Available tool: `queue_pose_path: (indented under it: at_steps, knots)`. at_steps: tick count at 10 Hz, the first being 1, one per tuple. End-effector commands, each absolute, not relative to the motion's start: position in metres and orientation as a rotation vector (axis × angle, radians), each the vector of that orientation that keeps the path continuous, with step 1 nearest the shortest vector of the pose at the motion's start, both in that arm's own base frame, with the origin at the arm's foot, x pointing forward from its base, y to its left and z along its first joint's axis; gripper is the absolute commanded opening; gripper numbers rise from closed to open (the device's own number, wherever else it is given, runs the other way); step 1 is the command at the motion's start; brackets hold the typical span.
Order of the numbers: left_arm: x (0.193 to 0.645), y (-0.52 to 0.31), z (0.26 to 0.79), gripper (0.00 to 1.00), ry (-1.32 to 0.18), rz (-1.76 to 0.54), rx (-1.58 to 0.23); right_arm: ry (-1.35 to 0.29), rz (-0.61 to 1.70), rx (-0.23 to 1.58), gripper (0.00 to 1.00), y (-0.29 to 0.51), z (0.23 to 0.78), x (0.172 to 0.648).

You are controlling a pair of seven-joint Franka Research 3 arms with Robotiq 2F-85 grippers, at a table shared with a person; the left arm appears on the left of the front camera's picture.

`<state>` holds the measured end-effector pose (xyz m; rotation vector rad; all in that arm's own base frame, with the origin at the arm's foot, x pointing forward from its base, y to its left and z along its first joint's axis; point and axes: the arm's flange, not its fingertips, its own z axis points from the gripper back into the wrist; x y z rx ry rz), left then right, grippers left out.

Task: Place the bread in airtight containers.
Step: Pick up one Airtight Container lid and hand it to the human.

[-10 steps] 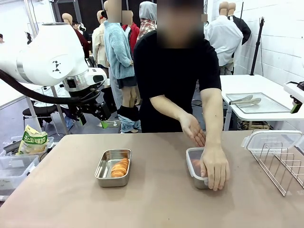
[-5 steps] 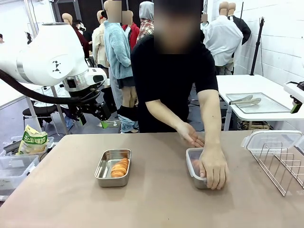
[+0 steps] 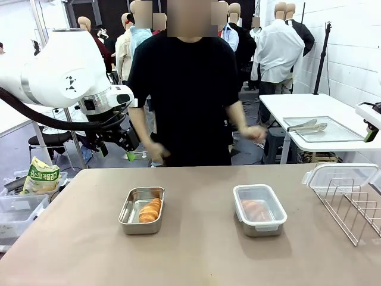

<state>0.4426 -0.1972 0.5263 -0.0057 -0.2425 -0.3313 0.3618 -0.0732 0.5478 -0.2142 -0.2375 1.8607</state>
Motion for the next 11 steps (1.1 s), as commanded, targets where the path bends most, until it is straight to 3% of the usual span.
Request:
queue_pose_path:
  at_steps: [1, 8, 11]
  knots:
    - [0.443, -0.197, 0.527, 1.0, -0.243, -0.313, 0.015, -0.229, 1.862, -0.215, 1.0, -0.074, 0.546, 0.361]
    - [0.443, -0.197, 0.527, 1.0, -0.243, -0.313, 0.015, -0.238, 1.861, -0.214, 1.0, -0.073, 0.548, 0.362]
    - [0.443, -0.197, 0.527, 1.0, -0.243, -0.313, 0.015, -0.194, 1.881, -0.261, 1.0, -0.069, 0.527, 0.386]
